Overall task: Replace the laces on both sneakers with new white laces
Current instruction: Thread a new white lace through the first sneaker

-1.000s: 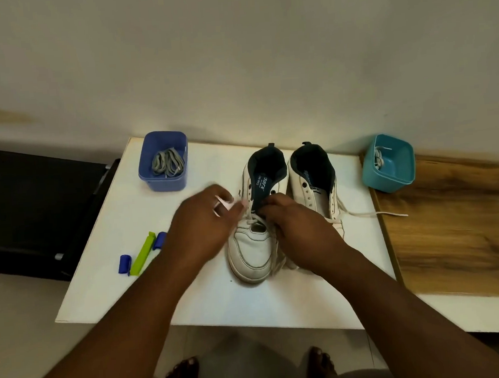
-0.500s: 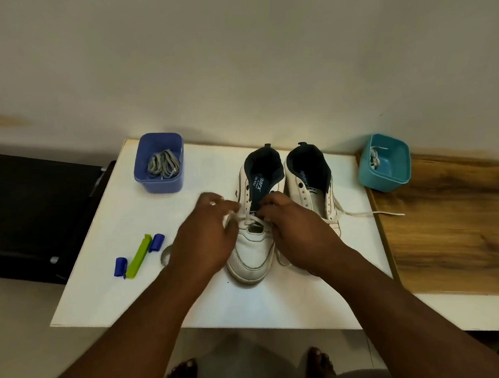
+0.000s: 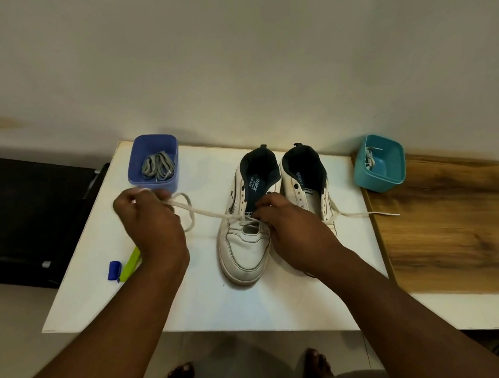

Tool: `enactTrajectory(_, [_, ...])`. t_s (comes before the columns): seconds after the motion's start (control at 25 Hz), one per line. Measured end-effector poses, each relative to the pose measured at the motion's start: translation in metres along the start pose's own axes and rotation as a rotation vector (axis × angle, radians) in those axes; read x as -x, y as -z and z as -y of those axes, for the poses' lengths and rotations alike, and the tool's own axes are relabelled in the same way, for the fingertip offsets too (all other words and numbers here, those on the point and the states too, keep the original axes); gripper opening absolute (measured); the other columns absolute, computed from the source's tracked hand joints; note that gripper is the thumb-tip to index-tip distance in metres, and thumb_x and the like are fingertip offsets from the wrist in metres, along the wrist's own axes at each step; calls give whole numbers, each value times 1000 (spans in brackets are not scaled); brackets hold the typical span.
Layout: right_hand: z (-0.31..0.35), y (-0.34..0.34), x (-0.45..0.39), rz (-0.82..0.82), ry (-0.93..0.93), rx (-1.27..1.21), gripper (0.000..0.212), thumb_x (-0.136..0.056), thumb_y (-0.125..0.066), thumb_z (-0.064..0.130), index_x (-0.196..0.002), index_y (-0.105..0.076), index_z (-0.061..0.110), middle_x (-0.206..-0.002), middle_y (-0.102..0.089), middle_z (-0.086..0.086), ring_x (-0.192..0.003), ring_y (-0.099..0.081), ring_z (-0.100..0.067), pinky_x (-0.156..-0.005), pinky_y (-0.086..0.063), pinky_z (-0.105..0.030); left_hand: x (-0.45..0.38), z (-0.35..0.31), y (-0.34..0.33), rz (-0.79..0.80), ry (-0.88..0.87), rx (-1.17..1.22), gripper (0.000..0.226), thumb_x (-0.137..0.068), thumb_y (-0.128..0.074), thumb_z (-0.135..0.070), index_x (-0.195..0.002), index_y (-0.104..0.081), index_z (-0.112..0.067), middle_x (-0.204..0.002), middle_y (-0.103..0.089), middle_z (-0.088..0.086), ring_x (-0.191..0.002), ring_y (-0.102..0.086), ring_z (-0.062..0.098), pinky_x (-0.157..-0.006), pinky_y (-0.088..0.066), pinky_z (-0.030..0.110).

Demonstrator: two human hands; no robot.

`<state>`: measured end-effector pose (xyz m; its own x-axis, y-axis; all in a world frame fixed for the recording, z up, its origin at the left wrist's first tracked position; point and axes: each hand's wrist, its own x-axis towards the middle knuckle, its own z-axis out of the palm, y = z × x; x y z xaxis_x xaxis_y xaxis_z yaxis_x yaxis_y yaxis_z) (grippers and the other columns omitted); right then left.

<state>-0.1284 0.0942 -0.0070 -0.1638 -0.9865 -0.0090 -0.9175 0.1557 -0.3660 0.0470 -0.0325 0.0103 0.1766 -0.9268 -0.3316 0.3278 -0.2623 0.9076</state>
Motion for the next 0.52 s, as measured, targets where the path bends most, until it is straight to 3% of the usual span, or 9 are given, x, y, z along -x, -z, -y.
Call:
enactTrajectory(0.08, [0,-1,-1,-2,-4,-21,32,-97,-54,14,-125,-68,22,-137,-51,9,-104,-64,-22,-76,-56,-37,6,12,-4,289,-24,-435,9,-102,-45,-28,-106,-52,-25,-86,-64,-1,-70,-54,12,-60,-39,27])
enactTrajectory(0.16, [1,-1,-1,-13,-4,-42,27,-100,-53,21,-122,-68,21,-134,-50,9,-99,-64,-20,-75,-56,-38,14,27,1,623,-254,-1024,22,-99,-53,-50,-114,-55,-33,-95,-65,-6,-83,-60,12,-70,-44,28])
enactTrajectory(0.24, [4,-1,-1,-15,-3,-46,27,-99,-56,25,-122,-69,21,-133,-50,9,-96,-64,-18,-74,-56,-38,14,36,8,746,-429,-1271,31,-94,-60,-57,-115,-60,-34,-98,-64,-10,-89,-62,12,-70,-42,25])
enactTrajectory(0.4, [3,1,0,-25,-10,-7,30,-95,-65,32,-123,-70,24,-132,-52,10,-103,-61,-16,-80,-56,-37,10,34,7,707,-575,-1239,19,-100,-57,-40,-100,-64,-23,-92,-61,-3,-86,-59,16,-68,-37,28])
enactTrajectory(0.52, [0,4,-1,-31,-15,-4,31,-93,-68,38,-121,-71,26,-131,-56,11,-109,-60,-18,-85,-55,-38,3,17,7,405,-505,-1047,20,-98,-51,-25,-81,-54,-15,-79,-56,3,-70,-50,16,-59,-36,32])
